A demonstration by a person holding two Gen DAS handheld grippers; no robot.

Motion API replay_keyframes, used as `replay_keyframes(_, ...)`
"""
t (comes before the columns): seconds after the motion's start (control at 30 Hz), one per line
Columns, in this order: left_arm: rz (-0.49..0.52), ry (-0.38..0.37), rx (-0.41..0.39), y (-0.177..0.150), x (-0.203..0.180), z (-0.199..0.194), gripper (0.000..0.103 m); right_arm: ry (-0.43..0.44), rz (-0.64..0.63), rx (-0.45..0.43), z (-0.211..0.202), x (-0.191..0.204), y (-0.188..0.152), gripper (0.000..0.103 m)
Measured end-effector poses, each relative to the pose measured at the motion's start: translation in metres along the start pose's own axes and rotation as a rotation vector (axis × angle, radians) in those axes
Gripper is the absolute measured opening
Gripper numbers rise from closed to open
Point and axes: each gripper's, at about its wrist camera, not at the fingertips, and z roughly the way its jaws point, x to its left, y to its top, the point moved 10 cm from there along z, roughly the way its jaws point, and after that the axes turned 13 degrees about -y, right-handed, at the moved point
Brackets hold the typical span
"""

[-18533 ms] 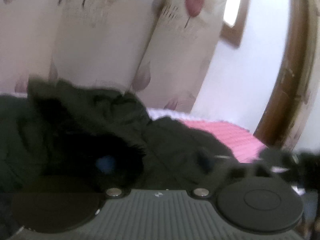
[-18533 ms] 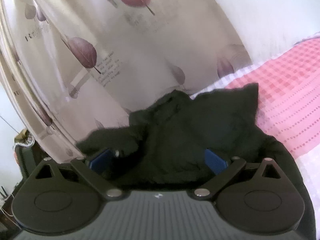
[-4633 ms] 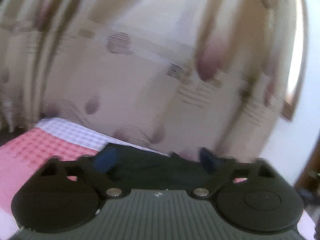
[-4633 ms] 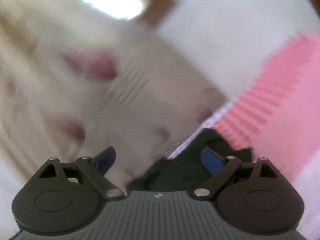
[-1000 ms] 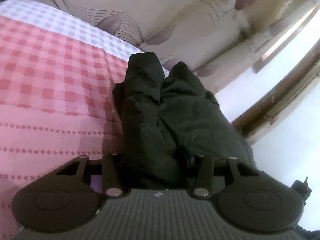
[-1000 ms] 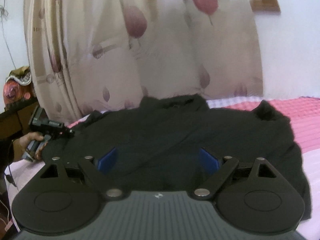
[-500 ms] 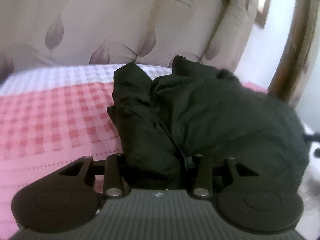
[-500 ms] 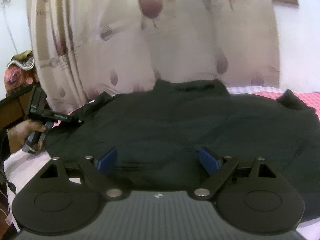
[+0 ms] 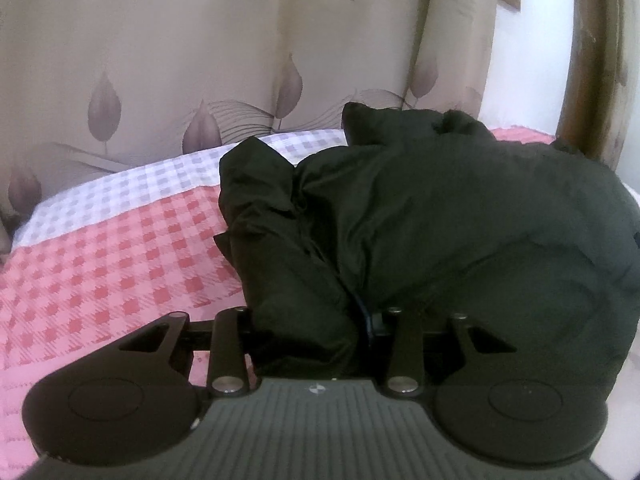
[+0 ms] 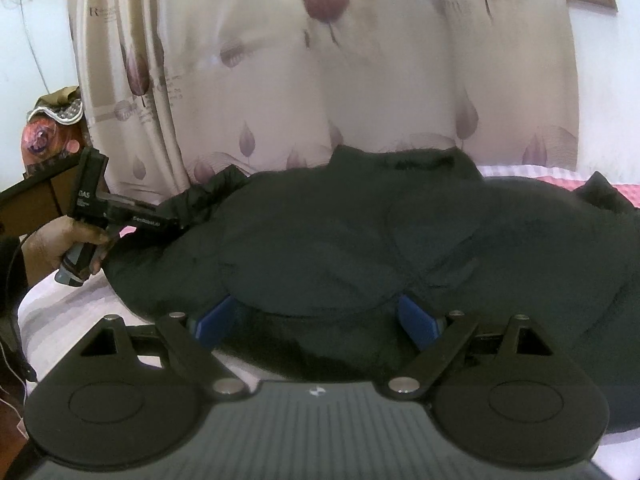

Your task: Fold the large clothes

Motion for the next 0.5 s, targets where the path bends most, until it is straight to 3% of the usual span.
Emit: replay_keyframes(0.5, 0.039, 0.011, 0.017, 0.001, -0.0022, 0.0016, 0.042, 0.015, 0.028, 0.004, 0.0023, 0.0016, -0.0016, 0.09)
